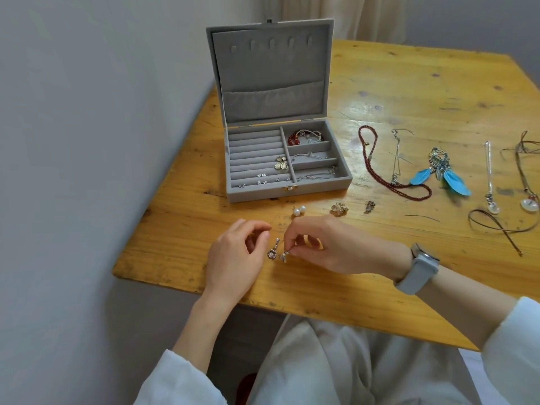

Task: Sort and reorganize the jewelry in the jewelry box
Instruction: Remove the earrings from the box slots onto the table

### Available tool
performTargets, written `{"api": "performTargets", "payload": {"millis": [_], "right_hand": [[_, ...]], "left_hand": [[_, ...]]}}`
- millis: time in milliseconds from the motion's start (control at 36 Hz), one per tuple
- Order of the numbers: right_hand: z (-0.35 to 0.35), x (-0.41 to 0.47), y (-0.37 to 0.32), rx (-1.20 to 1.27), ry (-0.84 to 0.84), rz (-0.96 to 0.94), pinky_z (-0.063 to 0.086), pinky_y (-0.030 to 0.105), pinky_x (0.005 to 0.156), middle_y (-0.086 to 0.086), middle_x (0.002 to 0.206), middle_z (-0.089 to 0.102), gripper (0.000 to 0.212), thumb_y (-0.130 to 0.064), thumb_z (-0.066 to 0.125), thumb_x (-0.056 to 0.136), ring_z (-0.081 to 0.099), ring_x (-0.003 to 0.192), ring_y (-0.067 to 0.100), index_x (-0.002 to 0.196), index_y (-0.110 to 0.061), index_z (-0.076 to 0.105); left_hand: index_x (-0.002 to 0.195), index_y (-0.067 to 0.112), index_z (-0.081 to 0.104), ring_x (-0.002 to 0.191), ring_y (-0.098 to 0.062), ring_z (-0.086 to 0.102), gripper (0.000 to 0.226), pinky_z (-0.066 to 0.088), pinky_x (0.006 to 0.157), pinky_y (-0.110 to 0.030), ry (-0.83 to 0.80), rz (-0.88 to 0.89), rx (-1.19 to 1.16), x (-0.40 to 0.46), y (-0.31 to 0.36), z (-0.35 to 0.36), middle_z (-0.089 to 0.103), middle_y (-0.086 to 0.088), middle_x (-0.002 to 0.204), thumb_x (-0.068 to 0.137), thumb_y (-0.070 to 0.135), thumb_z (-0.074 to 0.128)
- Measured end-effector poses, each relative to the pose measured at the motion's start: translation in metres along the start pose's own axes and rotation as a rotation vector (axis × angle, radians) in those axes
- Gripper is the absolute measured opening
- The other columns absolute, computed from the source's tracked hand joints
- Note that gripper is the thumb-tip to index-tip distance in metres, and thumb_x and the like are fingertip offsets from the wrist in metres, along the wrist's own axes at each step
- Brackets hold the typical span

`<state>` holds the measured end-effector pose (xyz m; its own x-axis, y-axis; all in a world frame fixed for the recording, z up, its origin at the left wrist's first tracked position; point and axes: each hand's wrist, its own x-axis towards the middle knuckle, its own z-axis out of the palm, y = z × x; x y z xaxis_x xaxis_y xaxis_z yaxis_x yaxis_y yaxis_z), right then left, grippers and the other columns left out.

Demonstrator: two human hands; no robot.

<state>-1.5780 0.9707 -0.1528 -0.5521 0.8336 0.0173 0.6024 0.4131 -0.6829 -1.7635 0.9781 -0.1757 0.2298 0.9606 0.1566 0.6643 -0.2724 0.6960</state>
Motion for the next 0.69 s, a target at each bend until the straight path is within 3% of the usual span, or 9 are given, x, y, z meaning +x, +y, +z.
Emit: {"api": "performTargets", "payload": {"millis": [167, 278, 361, 500, 694], "right_hand": [[0.002, 0.001, 0.017, -0.241, 0.049, -0.063, 0.042, 0.026, 0.068, -0.002, 0.094, 0.051, 0.004, -0.015, 0.056, 0.088, 0.038, 0.082, 0.006, 0.091, -0.015, 0.059], [-0.001, 0.000, 0.026, -0.358, 0.072, -0.092, 0.037, 0.022, 0.063, -0.001, 0.094, 0.052, 0.011, -0.020, 0.047, 0.091, 0.033, 0.081, 0.003, 0.091, -0.015, 0.057], [-0.001, -0.001, 0.027, -0.439, 0.091, -0.121, 0.038, 0.021, 0.059, -0.001, 0.092, 0.053, 0.022, -0.028, 0.035, 0.091, 0.042, 0.079, 0.009, 0.090, -0.017, 0.054], [0.000, -0.001, 0.026, -0.476, 0.123, -0.155, 0.046, 0.027, 0.055, 0.000, 0.090, 0.055, 0.024, -0.028, 0.034, 0.091, 0.050, 0.077, 0.016, 0.088, -0.017, 0.055], [0.003, 0.001, 0.031, -0.450, 0.136, -0.121, 0.049, 0.034, 0.056, -0.001, 0.092, 0.056, 0.027, -0.034, 0.036, 0.092, 0.046, 0.082, 0.014, 0.091, -0.021, 0.060]], "left_hand": [[0.093, 0.021, 0.068, 0.079, -0.007, 0.055, 0.012, 0.046, 0.068, -0.021, 0.032, 0.116, 0.014, -0.003, -0.004, 0.001, 0.061, 0.012, 0.088, 0.086, 0.023, 0.058], [0.090, 0.019, 0.068, 0.087, -0.007, 0.052, 0.021, 0.043, 0.071, -0.020, 0.036, 0.228, 0.058, -0.006, -0.005, 0.004, 0.062, 0.010, 0.088, 0.084, 0.030, 0.051], [0.089, 0.016, 0.070, 0.087, -0.011, 0.051, 0.022, 0.043, 0.073, -0.024, 0.040, 0.328, 0.099, -0.009, -0.005, 0.006, 0.062, 0.006, 0.086, 0.083, 0.027, 0.052], [0.090, 0.016, 0.071, 0.089, -0.014, 0.052, 0.019, 0.047, 0.070, -0.033, 0.036, 0.410, 0.164, -0.011, -0.007, 0.008, 0.062, 0.004, 0.087, 0.081, 0.026, 0.057], [0.090, 0.020, 0.071, 0.093, -0.011, 0.048, 0.023, 0.044, 0.074, -0.031, 0.005, 0.418, 0.221, -0.012, -0.006, 0.008, 0.059, 0.004, 0.092, 0.081, 0.032, 0.054]]}}
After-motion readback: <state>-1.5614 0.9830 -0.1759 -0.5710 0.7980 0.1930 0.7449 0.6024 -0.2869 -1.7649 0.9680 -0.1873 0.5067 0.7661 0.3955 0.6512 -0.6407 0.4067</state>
